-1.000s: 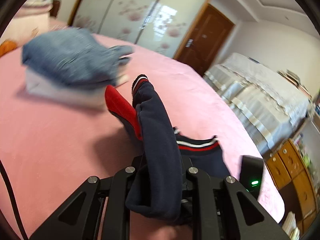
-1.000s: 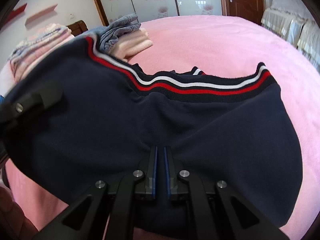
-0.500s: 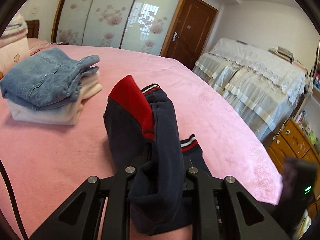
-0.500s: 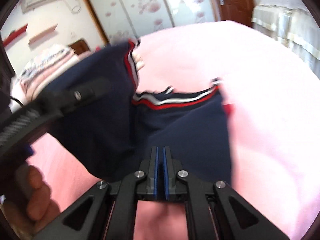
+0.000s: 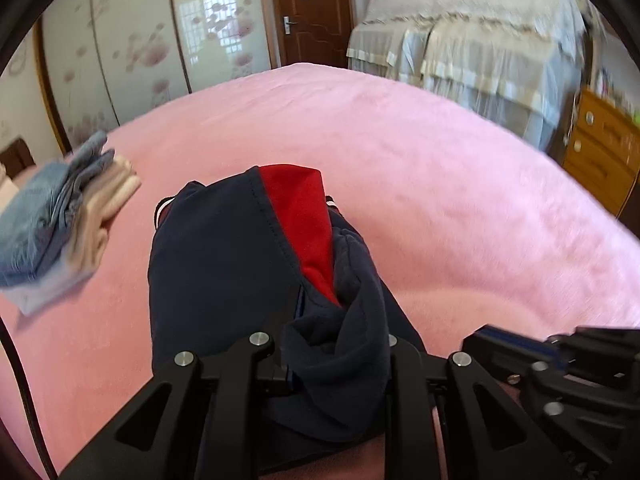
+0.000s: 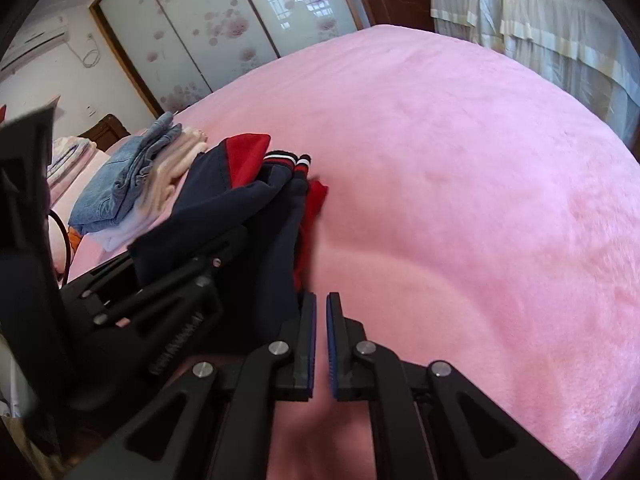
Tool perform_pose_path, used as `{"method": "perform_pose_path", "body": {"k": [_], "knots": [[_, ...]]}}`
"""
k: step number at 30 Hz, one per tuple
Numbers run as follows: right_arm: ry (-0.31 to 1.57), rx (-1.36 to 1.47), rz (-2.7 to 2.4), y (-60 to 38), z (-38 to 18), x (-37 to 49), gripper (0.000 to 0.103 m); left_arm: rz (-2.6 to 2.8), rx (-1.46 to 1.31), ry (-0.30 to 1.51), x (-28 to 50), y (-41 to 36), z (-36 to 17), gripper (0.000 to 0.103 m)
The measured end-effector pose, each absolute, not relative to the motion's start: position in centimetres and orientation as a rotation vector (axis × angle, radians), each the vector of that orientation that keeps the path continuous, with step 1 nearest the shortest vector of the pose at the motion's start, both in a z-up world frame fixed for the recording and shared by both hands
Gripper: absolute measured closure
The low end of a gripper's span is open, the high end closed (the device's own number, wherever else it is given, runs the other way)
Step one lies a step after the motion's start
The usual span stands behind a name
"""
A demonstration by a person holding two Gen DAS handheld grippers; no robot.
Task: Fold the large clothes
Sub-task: 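Fold the held side over the jacket and open the left gripper, then grasp the other side edge with the right gripper and fold it over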
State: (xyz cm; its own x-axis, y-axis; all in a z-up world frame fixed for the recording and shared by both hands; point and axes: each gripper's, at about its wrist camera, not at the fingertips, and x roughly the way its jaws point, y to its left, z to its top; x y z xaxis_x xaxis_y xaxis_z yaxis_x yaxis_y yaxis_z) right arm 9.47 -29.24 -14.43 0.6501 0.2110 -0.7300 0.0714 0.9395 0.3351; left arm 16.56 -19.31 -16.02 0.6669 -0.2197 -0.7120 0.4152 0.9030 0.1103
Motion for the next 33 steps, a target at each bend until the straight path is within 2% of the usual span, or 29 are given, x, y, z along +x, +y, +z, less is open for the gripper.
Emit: {"method": "perform_pose_path", "body": {"k": [5, 10, 11, 15, 24, 29, 33], "knots": [[0.871, 0.353, 0.065, -29.2, -14.8, 9.9, 0.099, -0.359, 0.310, 0.755, 16.1, -20.0, -16.2, 0.084], [0.857, 0.356, 0.046, -29.6, -14.0, 9.7, 0.098, -0.455, 0.221, 0.793, 15.7, -19.4, -14.7, 0.041], [0.846, 0.351, 0.041, -29.5, -13.5, 9.6, 0.096, -0.482, 0.201, 0.808, 15.6, -19.1, -14.3, 0.037], [0.814, 0.344, 0.026, -30.0, -12.2, 9.1, 0.096, -0.597, 0.116, 0.877, 14.7, -17.7, -12.7, 0.033], [0.780, 0.361, 0.108, -28.8, -9.0, 8.7, 0.093, -0.469, -0.094, 0.880, 13.2, -9.3, -9.5, 0.032], [0.793, 0.343, 0.187, -26.0, -8.2, 9.5, 0.068, -0.301, -0.115, 0.972, 14.9, -5.7, -12.0, 0.032], [0.810, 0.300, 0.204, -24.0, -7.9, 10.2, 0.068, -0.266, -0.135, 1.007, 15.3, -4.7, -13.5, 0.032]]}}
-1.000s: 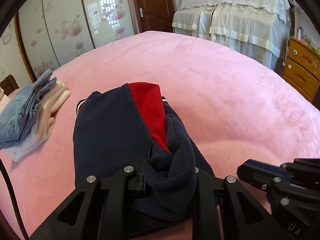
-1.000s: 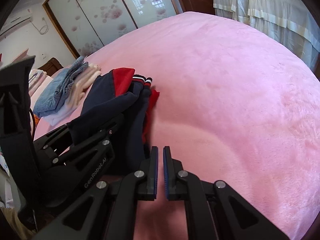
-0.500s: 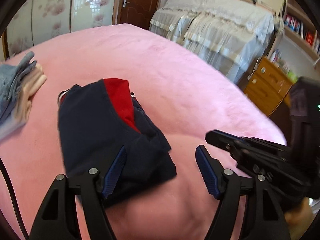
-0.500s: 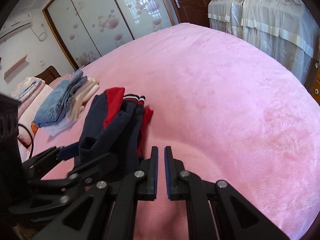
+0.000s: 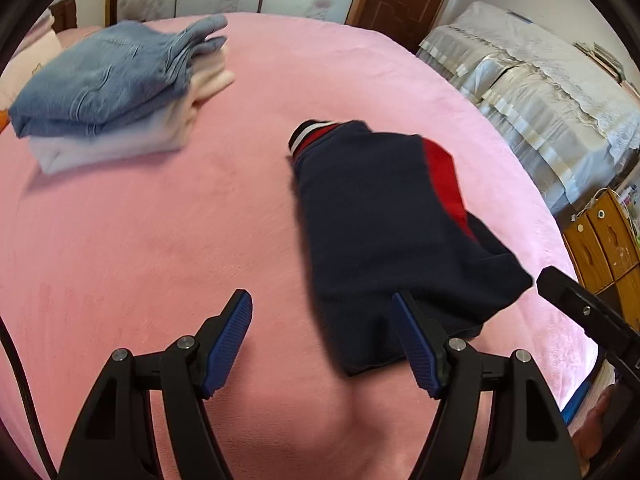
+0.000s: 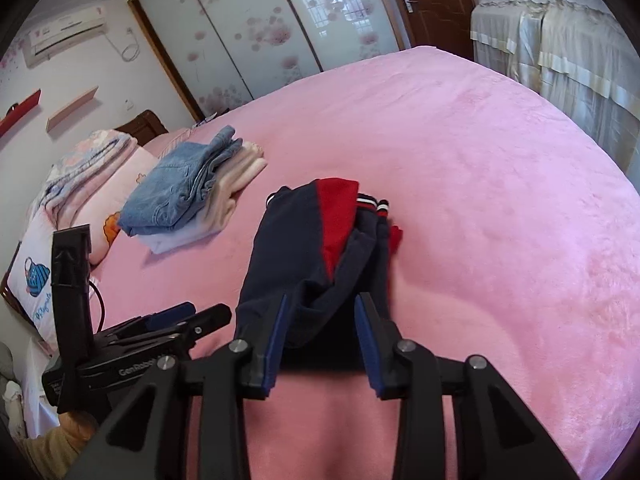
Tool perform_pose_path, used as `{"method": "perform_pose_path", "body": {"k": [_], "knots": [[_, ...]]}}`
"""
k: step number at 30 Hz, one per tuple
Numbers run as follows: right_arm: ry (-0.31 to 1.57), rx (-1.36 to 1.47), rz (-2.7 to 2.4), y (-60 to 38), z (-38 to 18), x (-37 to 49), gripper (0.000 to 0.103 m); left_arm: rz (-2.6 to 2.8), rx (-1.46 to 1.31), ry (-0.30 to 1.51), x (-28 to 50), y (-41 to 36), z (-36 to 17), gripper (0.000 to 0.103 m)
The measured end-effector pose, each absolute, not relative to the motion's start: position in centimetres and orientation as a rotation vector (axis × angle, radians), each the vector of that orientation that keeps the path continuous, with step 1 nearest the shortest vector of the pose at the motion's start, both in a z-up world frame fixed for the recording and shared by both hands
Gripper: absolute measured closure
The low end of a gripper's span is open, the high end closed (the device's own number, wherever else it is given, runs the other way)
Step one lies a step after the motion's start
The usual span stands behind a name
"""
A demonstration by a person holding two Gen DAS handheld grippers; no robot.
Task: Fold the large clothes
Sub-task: 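Grasp the other side edge with the right gripper and fold it over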
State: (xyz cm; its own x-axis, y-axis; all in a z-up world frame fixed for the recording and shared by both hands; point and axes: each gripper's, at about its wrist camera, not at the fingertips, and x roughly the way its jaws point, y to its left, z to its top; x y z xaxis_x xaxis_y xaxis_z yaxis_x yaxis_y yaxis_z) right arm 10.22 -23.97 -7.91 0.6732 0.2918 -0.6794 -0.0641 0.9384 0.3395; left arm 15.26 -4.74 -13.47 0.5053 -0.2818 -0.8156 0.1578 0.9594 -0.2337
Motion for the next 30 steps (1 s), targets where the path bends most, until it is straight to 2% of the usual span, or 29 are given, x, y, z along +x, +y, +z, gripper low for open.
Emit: {"method": "perform_pose_path", "body": {"k": [12, 13, 14, 16, 22, 27, 30], "knots": [[0.907, 0.126, 0.144, -21.1, -9.1, 13.0, 0.068, -0.277, -0.096, 1.005, 15.7, -5.8, -13.5, 0.032], [0.915, 0.119, 0.149, -21.1, -9.2, 13.1, 0.072, -0.276, -0.097, 1.006, 15.8, -5.8, -13.5, 0.032], [0.916, 0.121, 0.157, -21.1, -9.3, 13.1, 0.083, -0.275, -0.100, 1.004, 15.7, -5.8, -13.5, 0.032], [0.915, 0.118, 0.168, -21.2, -9.5, 13.1, 0.085, -0.272, -0.104, 1.000, 15.8, -5.7, -13.3, 0.032], [0.867, 0.268, 0.166, -24.3, -10.0, 12.1, 0.091, -0.277, -0.103, 0.990, 16.2, -5.8, -13.5, 0.032], [0.916, 0.473, 0.145, -27.8, -14.9, 11.5, 0.091, -0.294, -0.062, 1.034, 17.1, -7.4, -15.9, 0.032], [0.892, 0.490, 0.128, -28.2, -16.3, 11.0, 0.092, -0.305, -0.048, 1.035, 17.3, -8.0, -16.8, 0.030]]}}
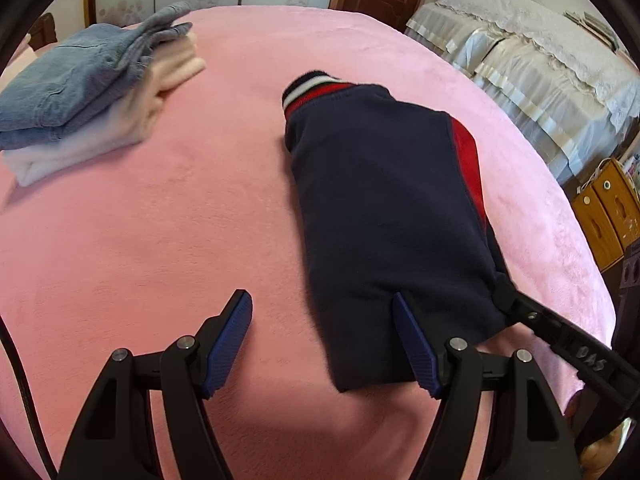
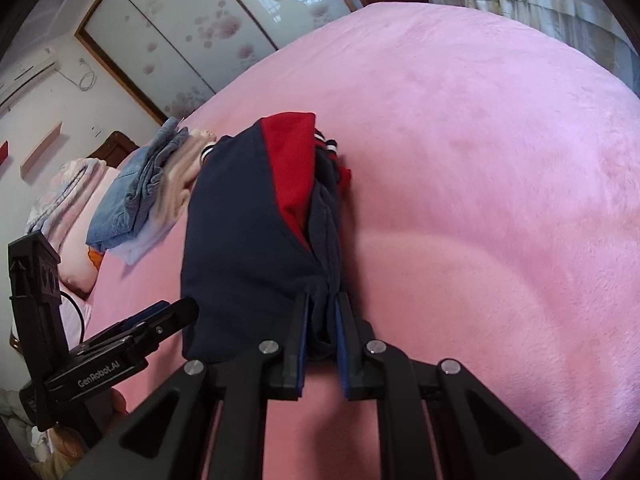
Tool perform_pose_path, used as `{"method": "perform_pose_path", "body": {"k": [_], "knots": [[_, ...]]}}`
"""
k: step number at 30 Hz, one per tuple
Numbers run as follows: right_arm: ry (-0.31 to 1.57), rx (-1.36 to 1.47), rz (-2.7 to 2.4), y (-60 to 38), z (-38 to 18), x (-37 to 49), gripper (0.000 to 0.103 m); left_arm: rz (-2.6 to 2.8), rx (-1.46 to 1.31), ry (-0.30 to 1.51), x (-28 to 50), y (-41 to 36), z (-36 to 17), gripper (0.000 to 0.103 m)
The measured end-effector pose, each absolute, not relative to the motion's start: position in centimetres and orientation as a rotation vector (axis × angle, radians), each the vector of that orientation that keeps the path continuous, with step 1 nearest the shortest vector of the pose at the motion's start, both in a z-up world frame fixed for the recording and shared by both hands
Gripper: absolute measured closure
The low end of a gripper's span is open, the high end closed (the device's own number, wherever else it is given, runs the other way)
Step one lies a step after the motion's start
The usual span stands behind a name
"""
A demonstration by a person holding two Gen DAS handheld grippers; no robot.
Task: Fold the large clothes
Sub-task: 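Grasp the other side edge with the right gripper and fold it over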
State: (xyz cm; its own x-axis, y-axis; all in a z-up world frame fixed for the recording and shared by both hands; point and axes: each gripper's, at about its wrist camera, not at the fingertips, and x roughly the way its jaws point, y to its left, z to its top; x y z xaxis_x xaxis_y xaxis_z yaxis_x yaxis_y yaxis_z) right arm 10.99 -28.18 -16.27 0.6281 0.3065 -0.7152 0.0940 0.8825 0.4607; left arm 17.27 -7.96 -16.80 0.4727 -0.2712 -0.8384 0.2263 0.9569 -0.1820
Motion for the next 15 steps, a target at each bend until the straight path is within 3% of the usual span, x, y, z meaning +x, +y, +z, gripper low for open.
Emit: {"method": "perform_pose_path", "body": {"k": [4, 6, 9, 15], "knots": [[0.939, 0.512, 0.107, -28.4, -18.5, 11.5, 0.091, -0.315, -0.038, 1.043, 17.2, -8.0, -17.1, 0.029], [0.930, 0.500, 0.119, -28.3, -17.5, 11.2, 0.088, -0.319, -0.021, 1.034, 17.0, -7.8, -16.6, 0.029], [0.905, 0.450, 0.124, -28.1, -15.0, 10.8, 0.074, -0.327, -0.023, 1.037, 16.9, -7.4, -15.8, 0.028], [0.822, 0.401, 0.164, -28.6, -10.0, 12.1, 0.073, -0.327, -0.092, 0.989, 18.1, -5.9, -13.4, 0.029]]}}
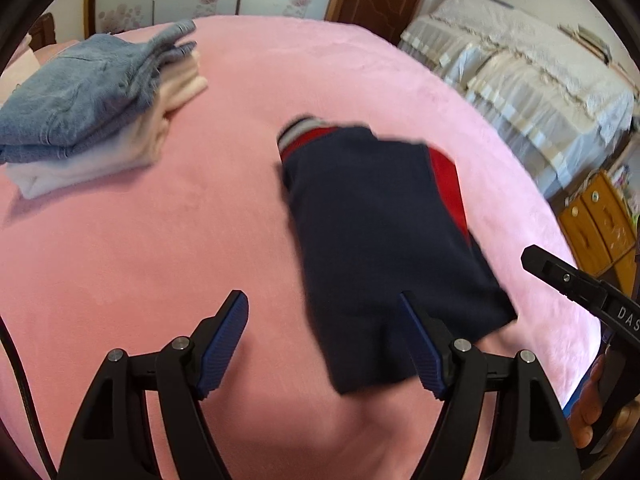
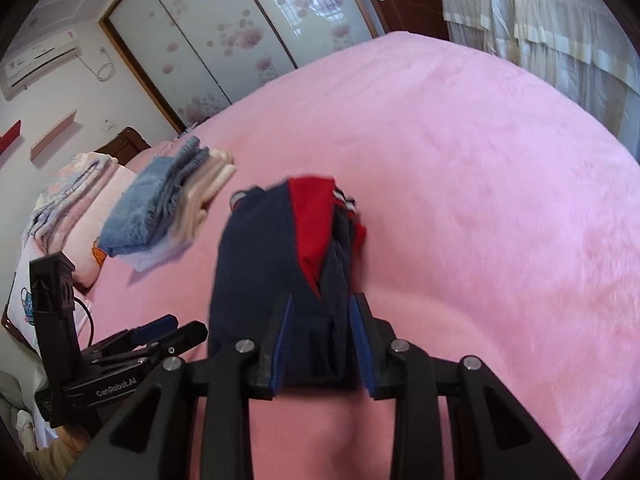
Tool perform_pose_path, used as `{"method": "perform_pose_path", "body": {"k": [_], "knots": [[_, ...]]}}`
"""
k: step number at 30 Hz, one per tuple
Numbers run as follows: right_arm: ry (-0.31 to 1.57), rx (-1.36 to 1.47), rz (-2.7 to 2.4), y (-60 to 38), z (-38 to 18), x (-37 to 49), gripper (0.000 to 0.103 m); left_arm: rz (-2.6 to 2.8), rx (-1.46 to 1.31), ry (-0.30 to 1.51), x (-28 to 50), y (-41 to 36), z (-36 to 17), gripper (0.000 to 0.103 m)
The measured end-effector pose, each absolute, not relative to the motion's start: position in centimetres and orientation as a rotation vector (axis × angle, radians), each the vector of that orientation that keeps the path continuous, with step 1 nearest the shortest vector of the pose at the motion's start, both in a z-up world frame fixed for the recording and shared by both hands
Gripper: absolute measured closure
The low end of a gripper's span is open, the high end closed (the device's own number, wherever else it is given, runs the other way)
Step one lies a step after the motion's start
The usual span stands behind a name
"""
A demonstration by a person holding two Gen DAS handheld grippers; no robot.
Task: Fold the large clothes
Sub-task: 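Grasp the other side edge with the right gripper and fold it over, then lay the folded side flat and open the right gripper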
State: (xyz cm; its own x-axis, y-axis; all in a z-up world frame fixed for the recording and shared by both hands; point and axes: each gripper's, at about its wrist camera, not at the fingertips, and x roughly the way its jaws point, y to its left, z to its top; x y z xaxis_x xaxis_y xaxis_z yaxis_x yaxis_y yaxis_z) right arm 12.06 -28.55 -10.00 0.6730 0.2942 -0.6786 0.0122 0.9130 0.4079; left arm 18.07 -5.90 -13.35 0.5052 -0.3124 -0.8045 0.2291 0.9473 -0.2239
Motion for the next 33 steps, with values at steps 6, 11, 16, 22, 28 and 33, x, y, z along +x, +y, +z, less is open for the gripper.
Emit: {"method": "perform_pose_path", "body": {"k": [6, 11, 16, 22, 28, 33], "knots": [[0.844, 0.361, 0.183, -27.3, -10.0, 18.0, 0.073, -0.307, -0.106, 0.967, 21.4, -6.1, -12.5, 0.029], [0.911, 0.381, 0.151, -27.3, -12.3, 21.9, 0.073, -0.308, -0.123, 0.976, 23.9, -6.8, -12.7, 0.029], [0.906, 0.366, 0.183, -27.0, -12.9, 23.1, 0.099, -0.294, -0.115, 0.988, 25.7, -8.3, -13.5, 0.029], [0.925, 0.311, 0.065, -27.8, -14.4, 22.6, 0.100, -0.296, -0.086, 1.018, 26.3, -10.8, -15.3, 0.029], [0.947, 0.305, 0.045, -27.7, -16.8, 22.1, 0.100, -0.279, -0.038, 1.016, 26.0, -11.5, -16.9, 0.029], [0.932, 0.348, 0.067, -28.4, -15.4, 21.6, 0.093, -0.283, -0.058, 1.017, 25.7, -10.5, -15.8, 0.029]]}}
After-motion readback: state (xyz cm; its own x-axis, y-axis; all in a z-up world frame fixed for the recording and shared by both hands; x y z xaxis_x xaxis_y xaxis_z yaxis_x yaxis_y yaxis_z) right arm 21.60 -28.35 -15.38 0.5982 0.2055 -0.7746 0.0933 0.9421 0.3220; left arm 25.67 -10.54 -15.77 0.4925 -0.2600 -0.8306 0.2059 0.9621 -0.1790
